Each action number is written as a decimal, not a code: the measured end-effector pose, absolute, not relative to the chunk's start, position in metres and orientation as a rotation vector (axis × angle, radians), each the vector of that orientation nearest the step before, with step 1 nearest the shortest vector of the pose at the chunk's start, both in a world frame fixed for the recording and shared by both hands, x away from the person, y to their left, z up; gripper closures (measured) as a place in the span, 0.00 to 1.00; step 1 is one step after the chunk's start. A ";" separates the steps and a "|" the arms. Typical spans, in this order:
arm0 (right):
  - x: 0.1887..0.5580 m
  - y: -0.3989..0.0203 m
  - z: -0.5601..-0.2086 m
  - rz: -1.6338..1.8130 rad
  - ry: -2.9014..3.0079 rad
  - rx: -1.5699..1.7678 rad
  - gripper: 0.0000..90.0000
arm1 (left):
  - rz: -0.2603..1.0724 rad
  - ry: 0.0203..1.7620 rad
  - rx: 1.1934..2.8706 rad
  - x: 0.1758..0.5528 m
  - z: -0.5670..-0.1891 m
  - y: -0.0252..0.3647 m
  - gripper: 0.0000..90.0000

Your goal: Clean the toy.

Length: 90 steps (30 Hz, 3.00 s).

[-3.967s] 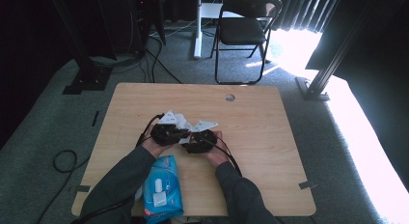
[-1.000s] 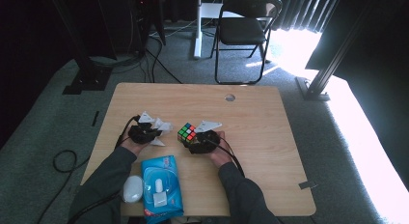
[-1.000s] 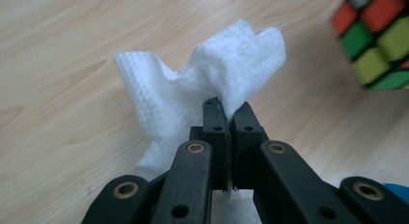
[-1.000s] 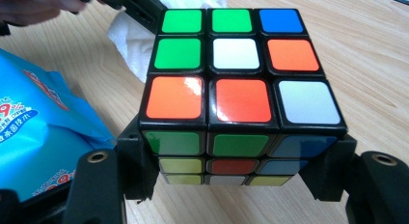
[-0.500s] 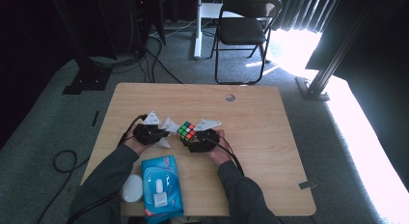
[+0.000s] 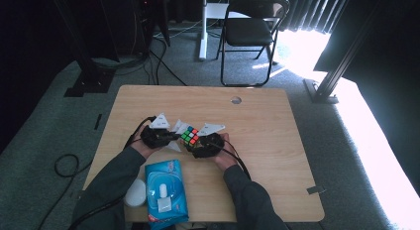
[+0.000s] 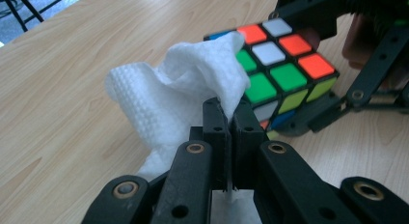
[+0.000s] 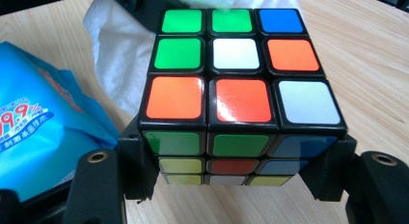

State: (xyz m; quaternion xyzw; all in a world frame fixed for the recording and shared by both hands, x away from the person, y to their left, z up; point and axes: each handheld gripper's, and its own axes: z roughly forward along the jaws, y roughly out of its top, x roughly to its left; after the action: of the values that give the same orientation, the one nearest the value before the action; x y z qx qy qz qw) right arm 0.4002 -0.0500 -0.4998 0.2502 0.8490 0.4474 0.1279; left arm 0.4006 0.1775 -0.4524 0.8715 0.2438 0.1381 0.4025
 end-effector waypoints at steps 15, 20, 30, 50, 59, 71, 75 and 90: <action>0.393 -0.041 -0.503 1.311 2.504 0.660 0.38 | 0.301 0.628 2.136 0.402 -0.448 0.180 0.97; 0.392 -0.044 -0.501 1.334 2.495 0.651 0.38 | 0.302 0.641 2.162 0.404 -0.454 0.179 0.97; 0.393 -0.054 -0.495 1.362 2.470 0.673 0.38 | 0.305 0.620 2.252 0.402 -0.468 0.173 0.97; 0.398 -0.065 -0.485 1.380 2.412 0.713 0.38 | 0.321 0.689 2.324 0.407 -0.485 0.185 0.95; 0.399 -0.063 -0.490 1.366 2.426 0.723 0.38 | 0.348 0.844 2.308 0.414 -0.501 0.204 0.70; 0.399 -0.058 -0.492 1.362 2.439 0.719 0.38 | 0.343 1.004 2.335 0.430 -0.524 0.208 0.47; 0.399 -0.058 -0.492 1.360 2.441 0.716 0.38 | 0.307 0.994 2.333 0.432 -0.525 0.206 0.57; 0.399 -0.056 -0.493 1.359 2.453 0.708 0.38 | 0.347 0.685 2.401 0.413 -0.494 0.178 0.92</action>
State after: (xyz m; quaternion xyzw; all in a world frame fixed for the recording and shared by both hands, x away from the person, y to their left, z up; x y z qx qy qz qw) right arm 0.3991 -0.0563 -0.4932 0.2427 0.8417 0.4661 0.1243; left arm 0.4130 0.1784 -0.4936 0.9069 0.2586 0.1310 0.3057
